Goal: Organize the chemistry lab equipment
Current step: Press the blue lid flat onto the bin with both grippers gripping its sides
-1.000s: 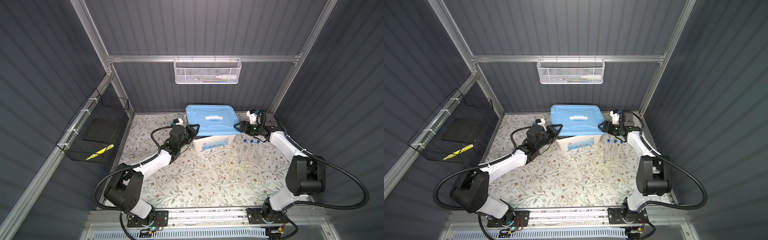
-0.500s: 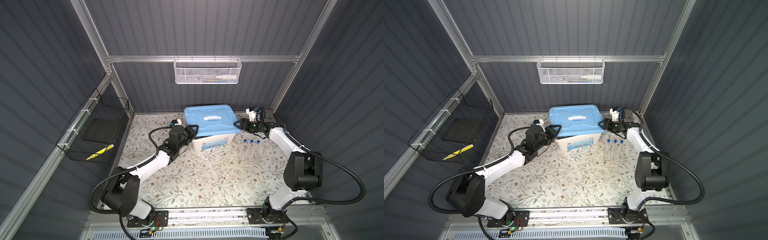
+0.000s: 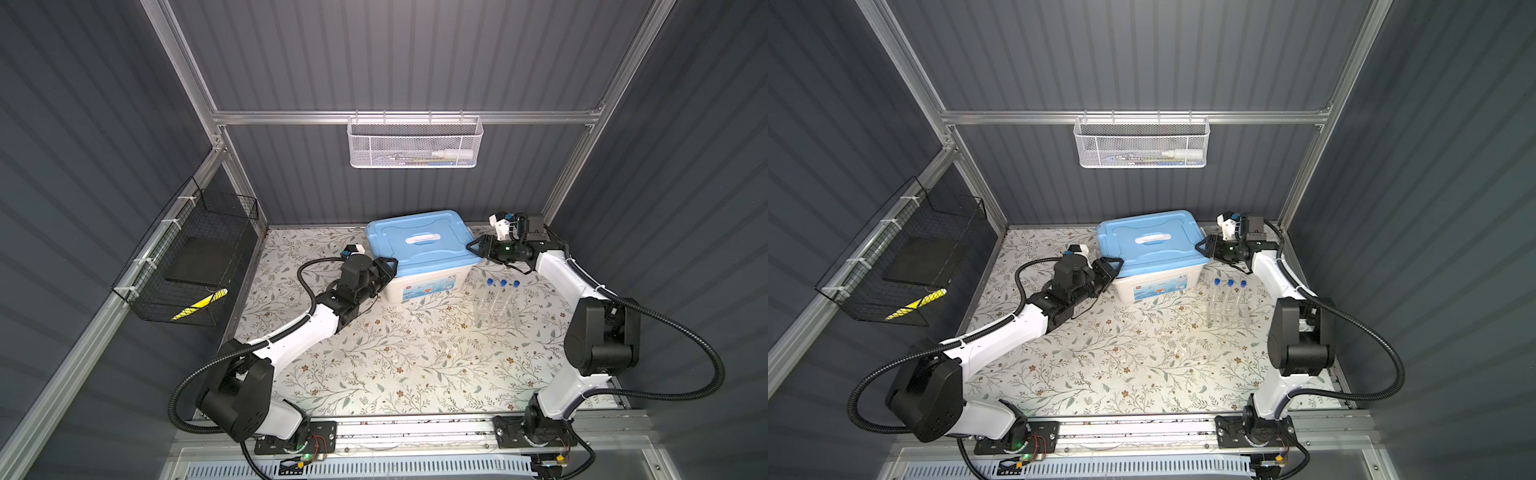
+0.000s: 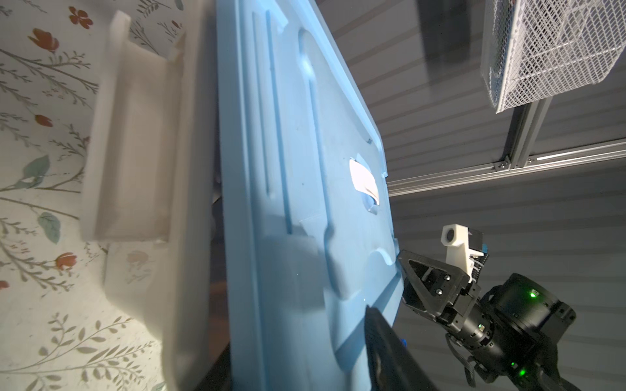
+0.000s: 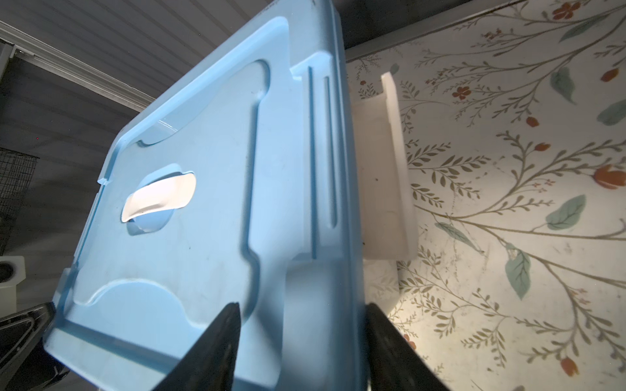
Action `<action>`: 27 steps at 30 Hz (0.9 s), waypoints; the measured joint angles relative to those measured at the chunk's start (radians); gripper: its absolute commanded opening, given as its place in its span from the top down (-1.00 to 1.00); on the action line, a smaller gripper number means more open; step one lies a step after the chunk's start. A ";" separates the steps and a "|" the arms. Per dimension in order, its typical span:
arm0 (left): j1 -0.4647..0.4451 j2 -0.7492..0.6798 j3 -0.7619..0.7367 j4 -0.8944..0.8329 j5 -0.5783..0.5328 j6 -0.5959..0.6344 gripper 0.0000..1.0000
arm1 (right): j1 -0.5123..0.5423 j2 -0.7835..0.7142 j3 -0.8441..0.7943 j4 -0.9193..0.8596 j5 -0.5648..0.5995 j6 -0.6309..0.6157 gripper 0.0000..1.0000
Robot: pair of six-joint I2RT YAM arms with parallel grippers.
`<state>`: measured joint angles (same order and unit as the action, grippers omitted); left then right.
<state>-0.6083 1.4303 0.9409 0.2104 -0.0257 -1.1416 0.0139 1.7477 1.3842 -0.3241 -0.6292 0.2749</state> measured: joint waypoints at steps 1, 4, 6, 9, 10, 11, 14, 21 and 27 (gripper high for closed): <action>0.000 -0.009 0.000 -0.013 -0.003 0.005 -0.02 | 0.000 0.000 0.000 0.000 0.000 -0.002 -0.19; -0.001 -0.034 0.000 -0.035 -0.012 0.015 -0.04 | 0.000 0.000 0.000 0.000 0.001 -0.007 -0.20; -0.002 -0.045 -0.001 -0.047 -0.017 0.018 -0.07 | 0.000 0.000 0.000 0.000 0.002 -0.011 -0.21; -0.002 -0.050 -0.003 -0.075 -0.023 0.026 -0.11 | 0.000 0.000 0.000 -0.001 0.006 -0.015 -0.21; -0.002 -0.050 -0.005 -0.089 -0.024 0.029 -0.12 | 0.000 0.000 0.000 -0.001 0.008 -0.017 -0.21; -0.002 -0.050 -0.007 -0.103 -0.026 0.029 -0.13 | 0.000 0.000 0.000 -0.002 0.010 -0.018 -0.21; -0.002 -0.061 -0.015 -0.116 -0.028 0.035 -0.17 | 0.000 0.000 0.000 -0.007 0.017 -0.022 -0.21; -0.006 -0.095 -0.029 -0.200 -0.055 0.062 -0.31 | 0.000 0.000 0.000 -0.020 0.027 -0.025 -0.21; -0.006 -0.066 -0.002 -0.263 -0.056 0.091 -0.35 | 0.004 0.000 0.000 -0.027 0.027 -0.025 -0.21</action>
<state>-0.6140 1.3640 0.9386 -0.0528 -0.0822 -1.0508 0.0181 1.7477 1.3842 -0.3515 -0.6018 0.2501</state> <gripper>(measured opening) 0.678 0.605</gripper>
